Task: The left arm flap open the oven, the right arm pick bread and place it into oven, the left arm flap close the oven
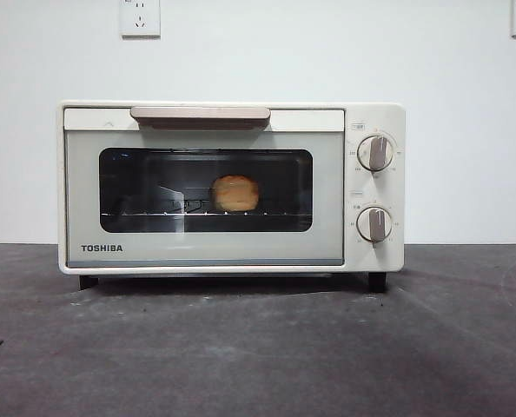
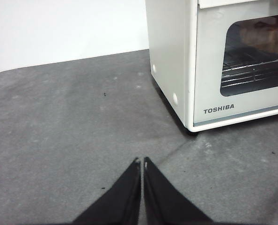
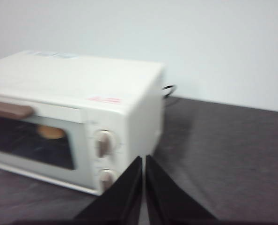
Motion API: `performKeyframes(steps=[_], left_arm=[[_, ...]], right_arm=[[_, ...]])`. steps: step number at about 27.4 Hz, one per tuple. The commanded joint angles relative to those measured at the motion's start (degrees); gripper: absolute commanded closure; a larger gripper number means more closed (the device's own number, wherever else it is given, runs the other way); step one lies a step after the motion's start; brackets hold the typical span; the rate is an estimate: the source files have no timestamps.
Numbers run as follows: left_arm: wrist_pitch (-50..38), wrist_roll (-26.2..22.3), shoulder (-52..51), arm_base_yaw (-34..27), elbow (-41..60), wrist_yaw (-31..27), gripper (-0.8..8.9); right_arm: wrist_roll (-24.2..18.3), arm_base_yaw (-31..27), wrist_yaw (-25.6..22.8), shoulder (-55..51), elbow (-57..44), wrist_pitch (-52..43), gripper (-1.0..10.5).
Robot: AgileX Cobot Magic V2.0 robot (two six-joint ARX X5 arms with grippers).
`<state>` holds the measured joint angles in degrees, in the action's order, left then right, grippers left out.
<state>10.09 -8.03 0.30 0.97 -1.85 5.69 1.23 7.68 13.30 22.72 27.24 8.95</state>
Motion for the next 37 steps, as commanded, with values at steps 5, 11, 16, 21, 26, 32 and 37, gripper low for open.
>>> performKeyframes(steps=[5, 11, 16, 21, 26, 32, 37], left_arm=[[0.42, 0.13, -0.11, -0.04, 1.16, -0.15, 7.97], [0.42, 0.13, -0.11, -0.04, 1.16, -0.15, 7.97], [0.42, 0.15, -0.11, -0.04, 1.16, -0.15, 7.97], [0.42, 0.13, -0.11, -0.04, 1.16, -0.15, 7.97], [0.39, 0.13, -0.11, -0.04, 1.16, -0.15, 7.97], [0.39, 0.15, -0.11, -0.04, 1.16, -0.15, 7.97], [0.42, 0.15, -0.11, -0.04, 1.16, -0.15, 7.97]], right_arm=[[-0.83, -3.43, 0.11, -9.29, -13.16, -12.26, 9.4], [-0.74, -3.80, -0.87, -15.56, -19.69, -13.16, 9.4], [-0.37, -3.80, -3.41, -19.19, -22.53, -12.70, 9.4], [-0.35, -3.80, -4.81, -22.01, -24.30, -11.26, 9.4], [-0.07, -3.80, -4.81, -22.51, -26.23, -10.56, 9.4], [0.31, -3.80, -7.39, -22.51, -26.73, -3.61, 9.4], [1.18, -3.80, -10.38, -22.51, -26.73, 1.55, 9.4]])
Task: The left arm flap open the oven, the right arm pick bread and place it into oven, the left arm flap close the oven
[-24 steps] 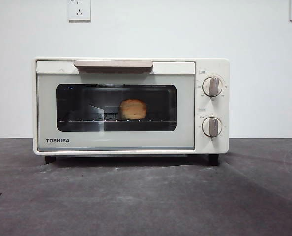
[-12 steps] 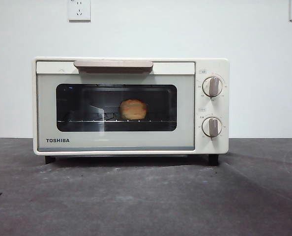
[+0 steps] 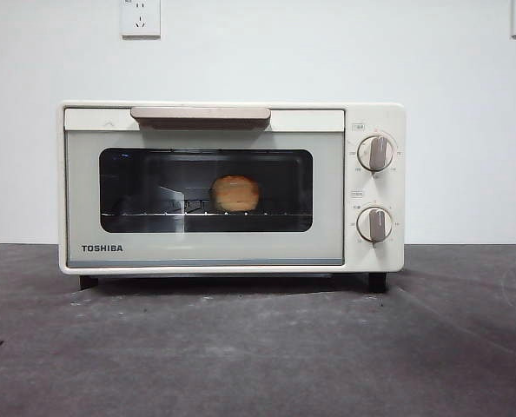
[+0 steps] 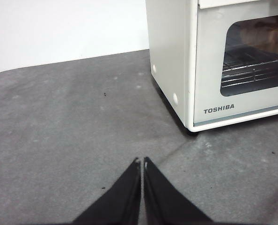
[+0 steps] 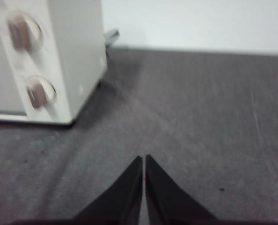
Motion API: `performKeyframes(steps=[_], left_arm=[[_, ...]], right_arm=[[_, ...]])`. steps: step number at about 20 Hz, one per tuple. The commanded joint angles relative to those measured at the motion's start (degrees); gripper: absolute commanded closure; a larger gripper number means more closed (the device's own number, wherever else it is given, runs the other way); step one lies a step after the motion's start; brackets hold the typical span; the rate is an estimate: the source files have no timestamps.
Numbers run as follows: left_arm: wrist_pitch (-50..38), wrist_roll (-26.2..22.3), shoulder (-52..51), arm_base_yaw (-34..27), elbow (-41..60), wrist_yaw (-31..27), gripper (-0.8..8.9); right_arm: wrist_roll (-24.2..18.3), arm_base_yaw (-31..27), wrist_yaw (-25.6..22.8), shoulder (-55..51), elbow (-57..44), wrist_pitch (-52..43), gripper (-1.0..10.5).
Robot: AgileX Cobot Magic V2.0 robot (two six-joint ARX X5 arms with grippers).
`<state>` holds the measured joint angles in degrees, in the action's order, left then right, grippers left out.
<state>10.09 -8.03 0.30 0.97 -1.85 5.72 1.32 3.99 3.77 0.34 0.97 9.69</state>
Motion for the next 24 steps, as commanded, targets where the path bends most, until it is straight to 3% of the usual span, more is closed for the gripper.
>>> performKeyframes(steps=[1, 24], left_arm=[[0.37, 0.13, -0.11, -0.04, 1.14, -0.17, 7.97], [0.39, 0.13, -0.11, -0.04, 1.14, -0.17, 7.97]], right_arm=[[1.11, -0.13, -0.87, -0.13, -0.46, 0.72, 9.4], [1.64, -0.11, -0.83, -0.13, -0.46, -1.01, 9.4]])
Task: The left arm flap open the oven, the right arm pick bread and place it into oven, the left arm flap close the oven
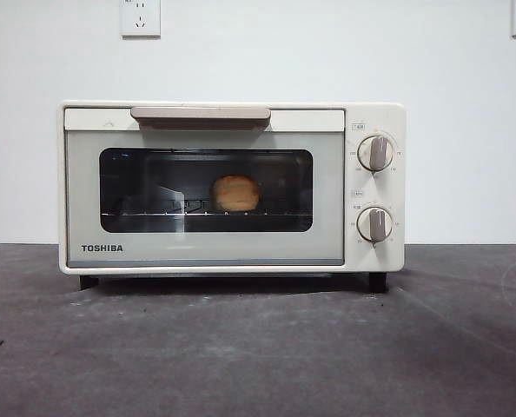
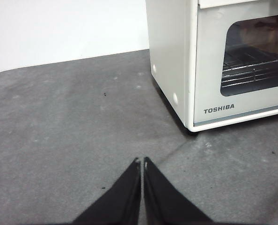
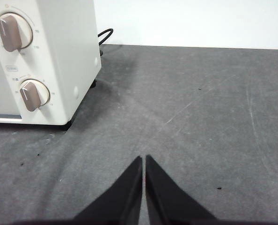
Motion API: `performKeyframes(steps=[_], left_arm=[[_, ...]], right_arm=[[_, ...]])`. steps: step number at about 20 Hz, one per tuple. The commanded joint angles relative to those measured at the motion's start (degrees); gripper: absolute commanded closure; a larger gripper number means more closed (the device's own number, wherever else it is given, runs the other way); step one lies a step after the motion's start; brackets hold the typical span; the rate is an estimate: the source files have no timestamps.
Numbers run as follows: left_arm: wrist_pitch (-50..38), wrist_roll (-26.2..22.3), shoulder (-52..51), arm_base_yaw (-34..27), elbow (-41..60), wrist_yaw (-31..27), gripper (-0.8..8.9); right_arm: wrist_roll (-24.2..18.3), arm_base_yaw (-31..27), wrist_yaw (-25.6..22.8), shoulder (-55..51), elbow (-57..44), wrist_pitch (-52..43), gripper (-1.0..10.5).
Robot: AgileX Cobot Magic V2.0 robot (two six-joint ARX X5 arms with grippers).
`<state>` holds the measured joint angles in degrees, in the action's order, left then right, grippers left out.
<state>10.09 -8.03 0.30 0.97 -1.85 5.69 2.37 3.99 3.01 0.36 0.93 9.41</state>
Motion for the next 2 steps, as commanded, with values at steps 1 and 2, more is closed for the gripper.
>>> performKeyframes(steps=[1, 2], left_arm=[[0.42, 0.15, -0.11, -0.04, 1.14, -0.15, 7.97], [0.39, 0.13, -0.11, -0.04, 1.14, -0.15, 7.97]], right_arm=[[0.59, -0.11, -0.07, -0.15, -0.42, -0.72, 9.4], [0.59, -0.11, -0.07, -0.15, -0.42, -0.72, 9.4]])
